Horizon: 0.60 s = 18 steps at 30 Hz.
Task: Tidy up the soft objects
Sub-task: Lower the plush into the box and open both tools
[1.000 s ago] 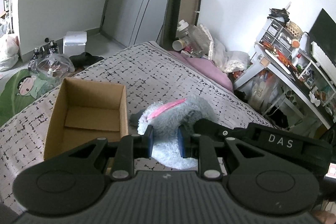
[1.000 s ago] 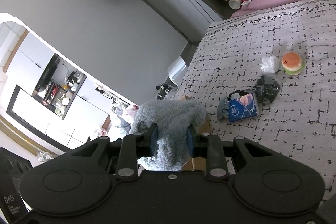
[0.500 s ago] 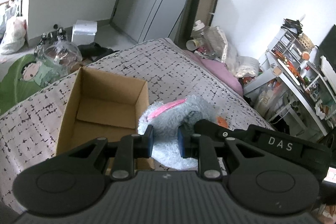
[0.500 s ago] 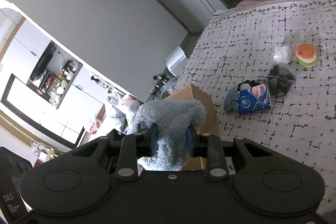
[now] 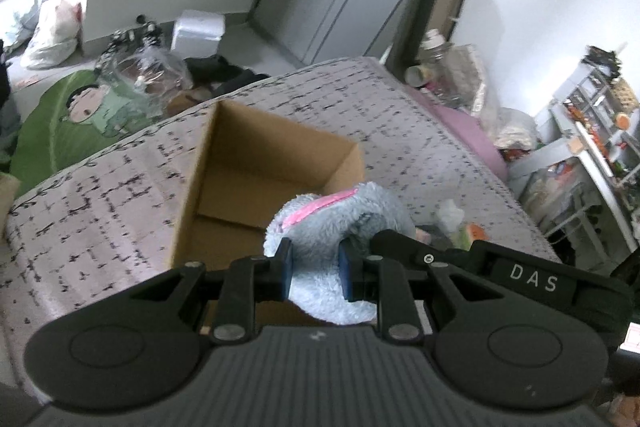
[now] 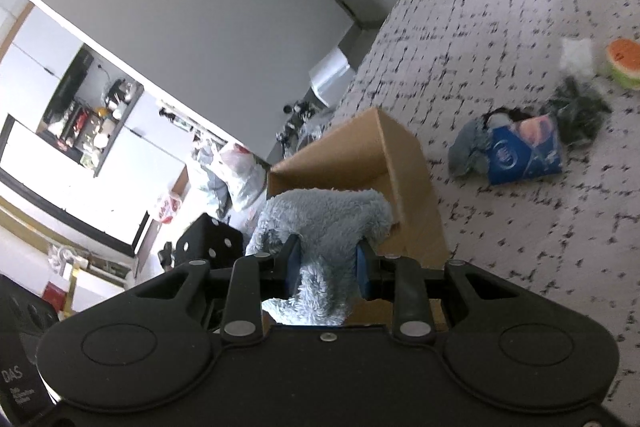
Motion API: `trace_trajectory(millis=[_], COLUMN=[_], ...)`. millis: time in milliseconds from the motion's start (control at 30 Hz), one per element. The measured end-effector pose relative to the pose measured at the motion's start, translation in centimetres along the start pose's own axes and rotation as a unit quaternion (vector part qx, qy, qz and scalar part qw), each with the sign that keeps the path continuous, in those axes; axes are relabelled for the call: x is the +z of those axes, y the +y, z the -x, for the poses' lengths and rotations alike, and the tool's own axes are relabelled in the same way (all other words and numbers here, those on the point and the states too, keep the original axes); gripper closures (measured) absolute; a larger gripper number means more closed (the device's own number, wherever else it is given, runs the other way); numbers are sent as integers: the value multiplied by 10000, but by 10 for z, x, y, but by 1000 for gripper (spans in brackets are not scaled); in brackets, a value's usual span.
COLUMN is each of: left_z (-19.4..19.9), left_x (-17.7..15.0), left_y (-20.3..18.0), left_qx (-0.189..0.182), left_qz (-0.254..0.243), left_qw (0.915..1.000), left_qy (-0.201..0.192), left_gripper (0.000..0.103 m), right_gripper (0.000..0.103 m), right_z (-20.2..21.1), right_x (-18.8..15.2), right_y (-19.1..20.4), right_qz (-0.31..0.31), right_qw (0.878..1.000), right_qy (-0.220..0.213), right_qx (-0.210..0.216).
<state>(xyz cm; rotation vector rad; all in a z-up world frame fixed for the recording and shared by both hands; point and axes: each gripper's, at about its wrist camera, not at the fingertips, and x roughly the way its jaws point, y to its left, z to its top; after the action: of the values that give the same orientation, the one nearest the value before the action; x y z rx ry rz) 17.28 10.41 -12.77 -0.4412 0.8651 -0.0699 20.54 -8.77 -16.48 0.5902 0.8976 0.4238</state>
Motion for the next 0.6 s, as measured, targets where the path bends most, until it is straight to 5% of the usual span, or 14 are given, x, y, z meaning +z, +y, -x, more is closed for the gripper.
trace_trajectory(millis=[600], left_z=[-25], left_x=[2], left_y=[41], left_qx=[525], left_qz=[502], left_qw=[9965], left_qy=[406], left_gripper=[77], right_gripper=[68], right_z=[-42], right_x=[-14], right_y=[9], right_qz=[14], right_qw=[9981], right_qy=[486], right_qx=[-366])
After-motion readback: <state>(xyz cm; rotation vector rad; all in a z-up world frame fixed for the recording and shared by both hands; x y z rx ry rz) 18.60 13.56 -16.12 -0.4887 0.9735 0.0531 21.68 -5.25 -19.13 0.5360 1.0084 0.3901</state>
